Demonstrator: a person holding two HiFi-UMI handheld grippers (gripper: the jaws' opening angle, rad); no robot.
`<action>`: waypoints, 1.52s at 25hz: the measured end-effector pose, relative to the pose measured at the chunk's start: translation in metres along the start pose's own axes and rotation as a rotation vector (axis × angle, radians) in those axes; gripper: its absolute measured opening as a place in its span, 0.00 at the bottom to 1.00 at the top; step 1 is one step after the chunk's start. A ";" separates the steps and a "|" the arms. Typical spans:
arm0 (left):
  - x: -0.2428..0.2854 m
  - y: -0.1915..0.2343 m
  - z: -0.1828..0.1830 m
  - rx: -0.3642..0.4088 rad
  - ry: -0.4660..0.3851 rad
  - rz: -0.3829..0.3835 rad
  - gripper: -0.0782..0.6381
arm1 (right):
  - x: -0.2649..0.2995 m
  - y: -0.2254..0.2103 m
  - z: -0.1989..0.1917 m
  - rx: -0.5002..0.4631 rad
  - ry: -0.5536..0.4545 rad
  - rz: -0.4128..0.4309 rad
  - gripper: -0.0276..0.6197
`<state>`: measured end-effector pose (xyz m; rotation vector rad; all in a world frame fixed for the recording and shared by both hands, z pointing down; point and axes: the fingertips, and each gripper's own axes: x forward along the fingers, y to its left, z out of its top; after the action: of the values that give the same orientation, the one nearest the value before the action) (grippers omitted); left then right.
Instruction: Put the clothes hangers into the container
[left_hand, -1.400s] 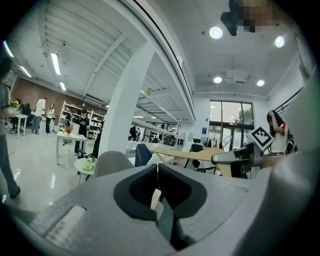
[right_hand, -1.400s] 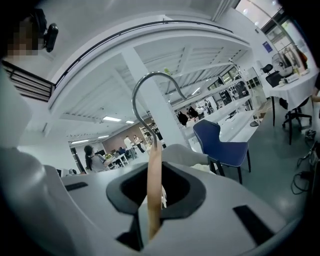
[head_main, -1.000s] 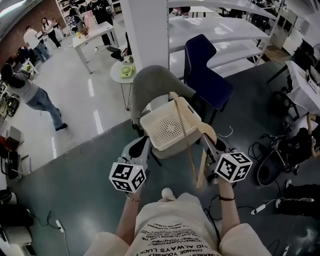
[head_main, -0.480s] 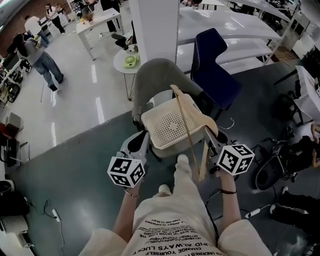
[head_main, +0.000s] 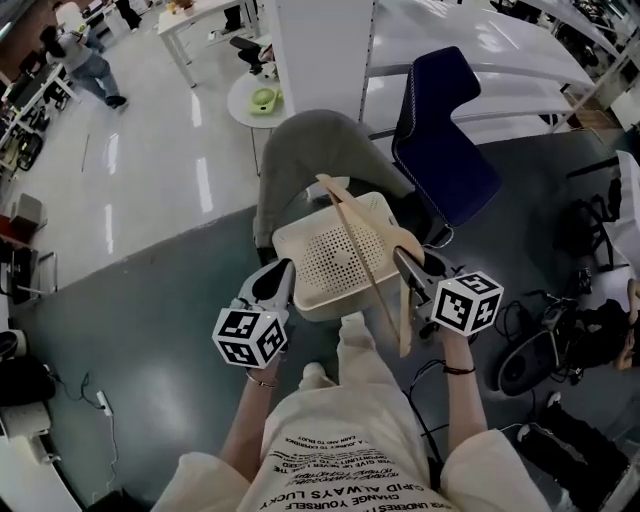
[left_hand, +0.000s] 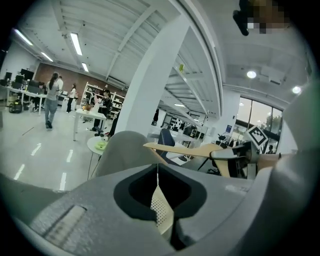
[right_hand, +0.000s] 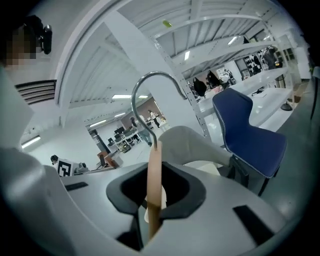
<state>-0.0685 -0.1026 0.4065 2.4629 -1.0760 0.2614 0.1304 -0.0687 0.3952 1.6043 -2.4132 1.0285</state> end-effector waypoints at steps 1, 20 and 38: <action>0.008 0.001 -0.001 -0.012 0.007 0.011 0.15 | 0.006 -0.007 0.002 0.001 0.021 0.014 0.13; 0.099 0.030 -0.051 -0.195 0.090 0.195 0.15 | 0.112 -0.085 -0.027 -0.102 0.440 0.285 0.13; 0.140 0.055 -0.113 -0.286 0.194 0.232 0.15 | 0.176 -0.108 -0.089 -0.231 0.760 0.421 0.13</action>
<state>-0.0132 -0.1740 0.5716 2.0187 -1.2216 0.3804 0.1149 -0.1843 0.5877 0.4850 -2.2138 1.0892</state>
